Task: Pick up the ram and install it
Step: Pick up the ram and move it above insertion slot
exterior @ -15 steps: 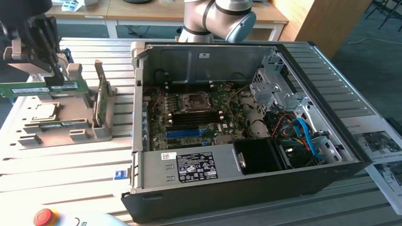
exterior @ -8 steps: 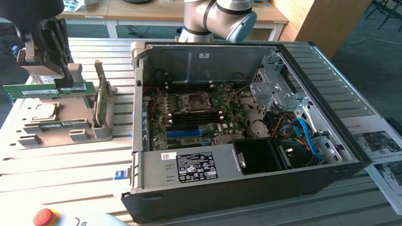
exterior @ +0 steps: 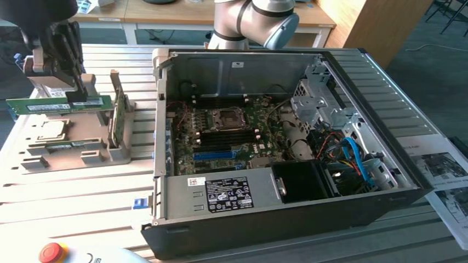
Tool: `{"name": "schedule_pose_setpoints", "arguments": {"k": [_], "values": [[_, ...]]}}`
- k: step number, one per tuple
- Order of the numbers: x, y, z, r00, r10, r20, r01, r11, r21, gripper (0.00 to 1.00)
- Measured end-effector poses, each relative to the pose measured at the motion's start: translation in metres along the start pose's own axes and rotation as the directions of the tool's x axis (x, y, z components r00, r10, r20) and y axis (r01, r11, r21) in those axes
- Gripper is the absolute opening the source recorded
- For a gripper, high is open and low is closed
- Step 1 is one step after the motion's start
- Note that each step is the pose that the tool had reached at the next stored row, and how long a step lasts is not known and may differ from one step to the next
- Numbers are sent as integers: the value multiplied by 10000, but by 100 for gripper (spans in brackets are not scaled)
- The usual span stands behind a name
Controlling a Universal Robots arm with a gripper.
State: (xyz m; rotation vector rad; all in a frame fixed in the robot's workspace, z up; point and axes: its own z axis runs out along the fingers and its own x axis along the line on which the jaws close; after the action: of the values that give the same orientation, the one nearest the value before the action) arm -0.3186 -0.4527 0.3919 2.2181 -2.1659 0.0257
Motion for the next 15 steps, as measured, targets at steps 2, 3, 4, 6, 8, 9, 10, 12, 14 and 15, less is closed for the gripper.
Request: {"name": "schedule_pose_setpoints", "arguments": {"k": [2, 3, 4, 6, 8, 9, 10, 12, 14, 15], "values": [[5, -51, 0, 10000, 1, 0, -1, 10000, 0, 12], [9, -86, -1, 10000, 2, 0, -2, 10000, 0, 12], [12, -120, -1, 10000, 2, 0, -2, 10000, 1, 12], [20, -192, -2, 10000, 1, 1, -1, 10000, 1, 12], [32, -275, -4, 10000, 1, 0, -1, 10000, 0, 12], [40, -322, -4, 10000, 1, 0, -1, 10000, 0, 12], [48, -367, -4, 10000, 2, 0, -2, 10000, 0, 12], [66, -457, -5, 10000, 0, 1, 0, 10000, 0, 12], [84, -546, -6, 10000, 2, 1, -2, 10000, -2, 12], [94, -594, -6, 10000, 1, 1, -1, 10000, -3, 12]]}}
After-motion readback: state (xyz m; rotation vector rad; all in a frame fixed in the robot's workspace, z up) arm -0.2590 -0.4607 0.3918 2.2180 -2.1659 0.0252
